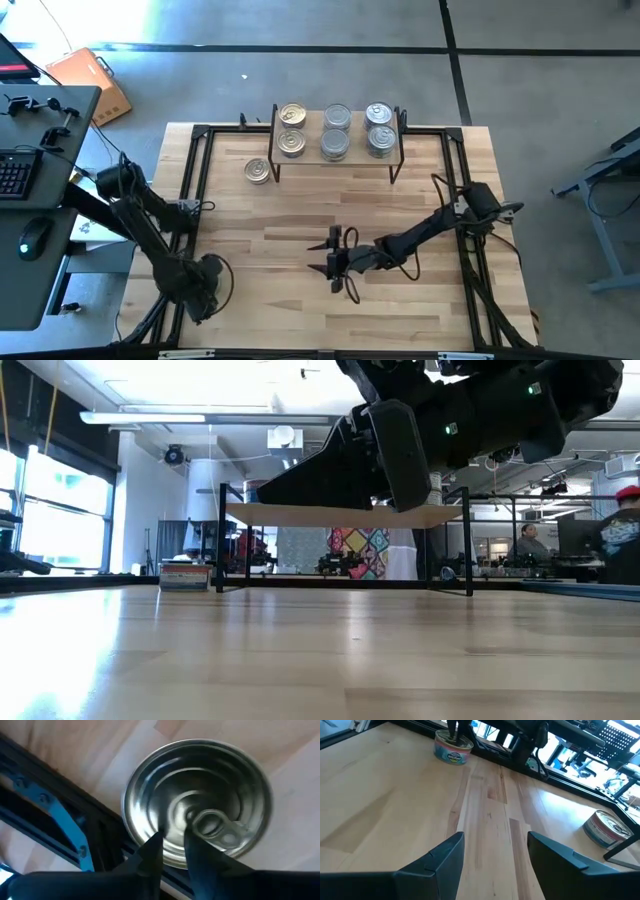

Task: Stack canned seafood by type on shelf
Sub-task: Stack the blue tuna can on top of the other blue tuna can

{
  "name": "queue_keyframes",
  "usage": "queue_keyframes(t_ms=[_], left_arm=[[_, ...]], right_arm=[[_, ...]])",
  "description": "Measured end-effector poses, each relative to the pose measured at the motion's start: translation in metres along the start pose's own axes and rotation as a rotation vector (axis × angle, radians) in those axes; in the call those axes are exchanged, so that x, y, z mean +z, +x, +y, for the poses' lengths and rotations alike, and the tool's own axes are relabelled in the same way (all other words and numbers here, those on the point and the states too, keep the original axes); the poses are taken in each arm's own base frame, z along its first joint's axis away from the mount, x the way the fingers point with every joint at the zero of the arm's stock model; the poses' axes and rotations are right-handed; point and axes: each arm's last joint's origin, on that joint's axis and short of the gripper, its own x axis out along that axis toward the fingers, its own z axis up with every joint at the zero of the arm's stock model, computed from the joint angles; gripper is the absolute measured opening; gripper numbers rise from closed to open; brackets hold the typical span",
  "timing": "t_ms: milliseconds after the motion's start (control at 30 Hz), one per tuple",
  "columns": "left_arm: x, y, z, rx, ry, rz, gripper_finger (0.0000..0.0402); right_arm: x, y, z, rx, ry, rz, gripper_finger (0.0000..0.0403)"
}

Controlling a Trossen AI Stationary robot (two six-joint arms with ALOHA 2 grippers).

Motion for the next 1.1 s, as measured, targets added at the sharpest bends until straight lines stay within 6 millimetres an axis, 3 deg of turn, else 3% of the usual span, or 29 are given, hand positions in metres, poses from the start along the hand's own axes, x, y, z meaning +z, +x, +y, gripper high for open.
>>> queue_keyframes(t_ms=[100, 200, 333, 400, 467, 633, 733, 933, 1100], left_arm=[[0.006, 0.008, -0.001, -0.006, 0.025, -0.001, 0.0054], [0.018, 0.006, -0.006, -0.031, 0.064, -0.108, 0.0039], [0.038, -0.006, -0.018, -0.042, 0.165, -0.524, 0.0024], [0.041, -0.019, -0.024, -0.046, 0.232, -0.643, 0.002], [0.044, -0.032, -0.029, -0.062, 0.262, -0.69, 0.0016], [0.051, -0.04, -0.03, -0.035, 0.286, -0.764, 0.001], [0.056, -0.031, -0.026, 0.021, 0.272, -0.79, 0.0007], [0.082, 0.0, -0.011, 0.029, 0.104, -0.798, 0.0003], [0.107, 0.029, -0.013, -0.148, 0.117, -0.876, 0.0]], right_arm=[[0.0, 0.001, -0.001, -0.003, 0.008, 0.001, 0.0208], [0.0, 0.001, -0.002, -0.005, -0.006, 0.001, 0.0208], [-0.001, 0.002, -0.006, -0.01, -0.006, 0.004, 0.0208], [-0.002, 0.003, -0.008, -0.015, 0.019, 0.006, 0.0208], [-0.003, 0.005, -0.012, -0.023, 0.061, 0.009, 0.0208], [-0.008, 0.01, -0.025, -0.042, 0.147, 0.031, 0.0208], [-0.015, 0.016, -0.04, -0.02, 0.167, 0.057, 0.0208], [-0.037, 0.021, -0.06, -0.047, -0.216, 0.267, 0.0212], [-0.036, 0.036, -0.09, 0.019, -0.124, 0.342, 0.0213]])
